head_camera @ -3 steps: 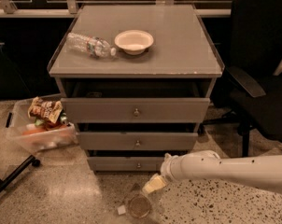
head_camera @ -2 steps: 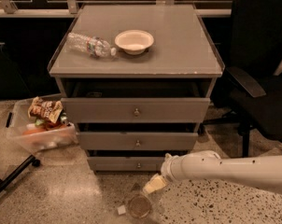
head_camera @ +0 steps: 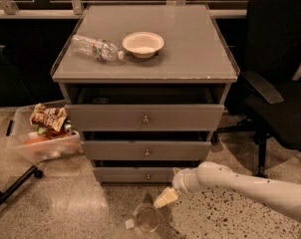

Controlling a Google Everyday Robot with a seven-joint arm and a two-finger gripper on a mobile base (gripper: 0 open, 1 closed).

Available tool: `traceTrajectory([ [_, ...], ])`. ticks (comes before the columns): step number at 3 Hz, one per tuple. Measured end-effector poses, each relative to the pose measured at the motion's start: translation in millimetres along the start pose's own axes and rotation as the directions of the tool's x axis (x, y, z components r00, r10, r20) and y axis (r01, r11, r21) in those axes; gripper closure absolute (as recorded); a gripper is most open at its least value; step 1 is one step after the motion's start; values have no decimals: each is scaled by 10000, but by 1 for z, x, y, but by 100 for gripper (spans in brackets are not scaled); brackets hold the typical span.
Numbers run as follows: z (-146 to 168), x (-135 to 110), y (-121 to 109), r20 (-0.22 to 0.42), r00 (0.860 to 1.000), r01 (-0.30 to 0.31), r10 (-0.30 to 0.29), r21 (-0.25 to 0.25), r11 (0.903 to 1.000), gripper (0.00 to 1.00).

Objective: Open bottom drawer

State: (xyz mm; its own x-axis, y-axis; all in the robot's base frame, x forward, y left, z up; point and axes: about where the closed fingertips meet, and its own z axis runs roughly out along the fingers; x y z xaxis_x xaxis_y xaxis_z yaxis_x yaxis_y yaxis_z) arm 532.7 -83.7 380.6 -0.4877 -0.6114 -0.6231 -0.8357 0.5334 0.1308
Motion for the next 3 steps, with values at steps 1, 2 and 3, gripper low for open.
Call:
traceTrajectory([
  [1,39,20,-16,217,9995,231,-216,-685,9974,0],
  [2,73,27,-33,812,9951,628,-565,-773,9950,0],
  [3,101,23,-48,1443,9849,1025,-955,-417,9939,0],
])
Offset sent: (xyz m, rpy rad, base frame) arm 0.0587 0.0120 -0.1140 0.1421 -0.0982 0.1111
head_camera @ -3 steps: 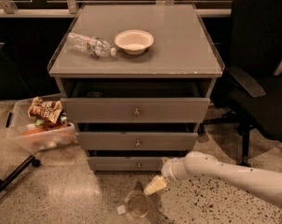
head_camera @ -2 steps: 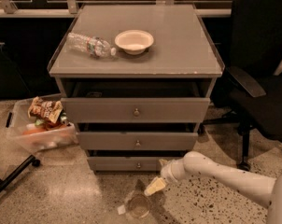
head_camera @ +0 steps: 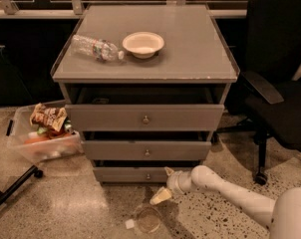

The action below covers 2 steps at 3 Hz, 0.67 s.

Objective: Open bottom drawer

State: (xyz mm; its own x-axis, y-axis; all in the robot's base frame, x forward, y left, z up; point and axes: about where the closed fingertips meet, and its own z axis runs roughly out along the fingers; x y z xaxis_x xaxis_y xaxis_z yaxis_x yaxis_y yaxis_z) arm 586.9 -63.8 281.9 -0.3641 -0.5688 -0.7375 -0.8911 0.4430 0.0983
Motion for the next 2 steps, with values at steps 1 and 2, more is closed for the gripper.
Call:
traceTrajectory([
  [1,4,1,2,77,9999,70,-70,47,10000,0],
  [2,17,14,-15,182,9987,461,-476,749,9961,0],
])
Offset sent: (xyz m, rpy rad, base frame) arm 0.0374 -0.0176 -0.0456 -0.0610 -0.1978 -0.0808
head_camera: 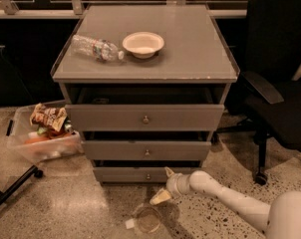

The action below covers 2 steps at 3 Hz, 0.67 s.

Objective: Open bottom drawer

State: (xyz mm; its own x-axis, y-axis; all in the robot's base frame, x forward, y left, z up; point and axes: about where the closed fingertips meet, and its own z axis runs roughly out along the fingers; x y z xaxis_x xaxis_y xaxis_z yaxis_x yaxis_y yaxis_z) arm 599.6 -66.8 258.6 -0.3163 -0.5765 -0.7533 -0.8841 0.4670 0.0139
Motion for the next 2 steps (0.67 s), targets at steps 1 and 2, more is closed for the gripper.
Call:
traceTrajectory([
  [1,14,7,-24,433,9980,429,-461,721,9965,0],
  [2,28,6,-49,728,9930,835,-929,1229,9889,0],
])
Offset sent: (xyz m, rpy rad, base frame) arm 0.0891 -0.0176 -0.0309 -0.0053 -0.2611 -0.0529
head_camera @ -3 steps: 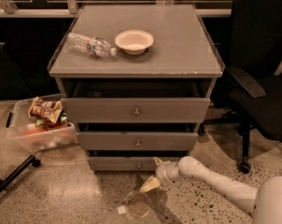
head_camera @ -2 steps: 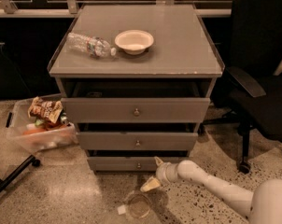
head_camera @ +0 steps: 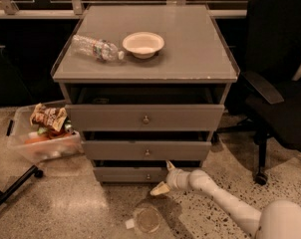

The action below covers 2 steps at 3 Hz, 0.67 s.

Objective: Open bottom drawer

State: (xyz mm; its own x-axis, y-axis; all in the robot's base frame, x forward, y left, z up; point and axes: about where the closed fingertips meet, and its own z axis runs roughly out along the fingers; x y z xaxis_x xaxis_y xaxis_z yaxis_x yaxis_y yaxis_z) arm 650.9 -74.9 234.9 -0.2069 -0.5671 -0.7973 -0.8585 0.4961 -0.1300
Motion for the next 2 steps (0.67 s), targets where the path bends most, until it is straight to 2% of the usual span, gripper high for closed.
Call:
traceTrajectory([
  [1,16,2,-22,-59,9996,265,-263,340,9991,0],
  [2,34,15,-36,-646,9973,395,-360,536,9978,0],
])
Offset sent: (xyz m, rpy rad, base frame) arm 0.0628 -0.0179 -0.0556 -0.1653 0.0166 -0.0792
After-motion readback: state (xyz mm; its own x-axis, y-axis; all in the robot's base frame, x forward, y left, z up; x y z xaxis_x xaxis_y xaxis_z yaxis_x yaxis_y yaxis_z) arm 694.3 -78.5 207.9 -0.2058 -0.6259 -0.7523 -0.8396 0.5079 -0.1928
